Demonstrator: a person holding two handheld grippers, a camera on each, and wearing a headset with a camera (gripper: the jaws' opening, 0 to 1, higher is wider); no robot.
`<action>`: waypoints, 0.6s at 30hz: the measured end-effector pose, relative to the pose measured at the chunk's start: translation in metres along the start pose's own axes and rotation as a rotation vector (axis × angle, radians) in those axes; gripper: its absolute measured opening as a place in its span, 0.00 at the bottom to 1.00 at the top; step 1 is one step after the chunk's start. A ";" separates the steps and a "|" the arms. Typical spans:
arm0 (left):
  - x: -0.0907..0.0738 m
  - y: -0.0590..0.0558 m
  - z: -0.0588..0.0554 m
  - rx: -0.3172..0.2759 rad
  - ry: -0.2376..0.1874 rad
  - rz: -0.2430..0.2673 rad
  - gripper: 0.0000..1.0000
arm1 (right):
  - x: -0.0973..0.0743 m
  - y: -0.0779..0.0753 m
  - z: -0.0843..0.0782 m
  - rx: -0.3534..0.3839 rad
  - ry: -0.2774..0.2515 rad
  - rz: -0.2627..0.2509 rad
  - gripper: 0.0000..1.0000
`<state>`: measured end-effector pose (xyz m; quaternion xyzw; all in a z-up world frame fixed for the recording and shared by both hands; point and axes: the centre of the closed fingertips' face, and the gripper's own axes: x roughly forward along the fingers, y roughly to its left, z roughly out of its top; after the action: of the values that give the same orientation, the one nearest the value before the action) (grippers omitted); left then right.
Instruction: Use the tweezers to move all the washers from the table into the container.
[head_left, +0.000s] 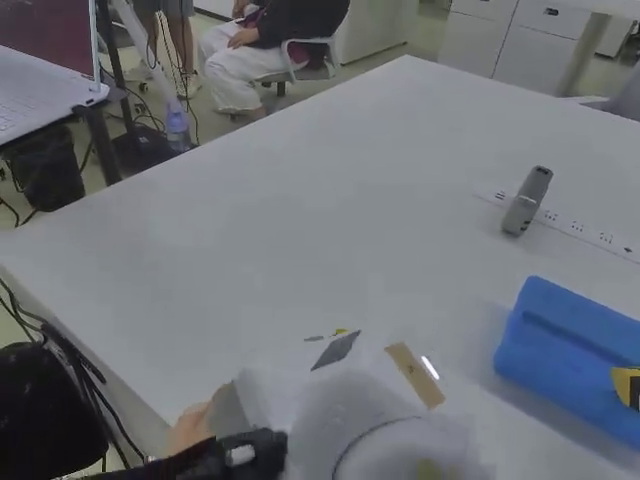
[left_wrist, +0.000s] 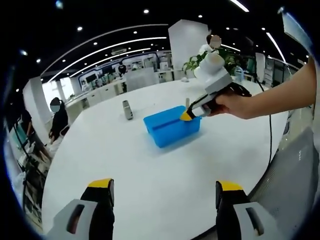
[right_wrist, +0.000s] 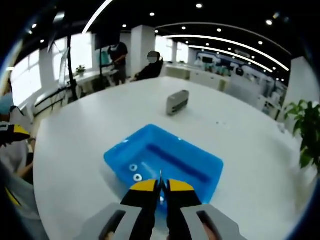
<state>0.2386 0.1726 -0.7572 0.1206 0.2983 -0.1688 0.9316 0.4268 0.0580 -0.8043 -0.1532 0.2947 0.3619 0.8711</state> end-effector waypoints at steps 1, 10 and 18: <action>0.000 0.000 0.003 -0.001 -0.007 -0.012 0.83 | -0.002 -0.001 0.004 -0.006 -0.011 -0.003 0.03; -0.003 0.011 0.040 0.058 -0.081 -0.060 0.71 | -0.042 0.014 0.044 -0.023 -0.124 0.045 0.03; -0.005 0.007 0.074 0.053 -0.194 -0.211 0.54 | -0.072 0.078 0.050 -0.110 -0.133 0.252 0.03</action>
<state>0.2757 0.1564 -0.6949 0.0962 0.2135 -0.2846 0.9296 0.3501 0.0971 -0.7248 -0.1382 0.2329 0.4935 0.8265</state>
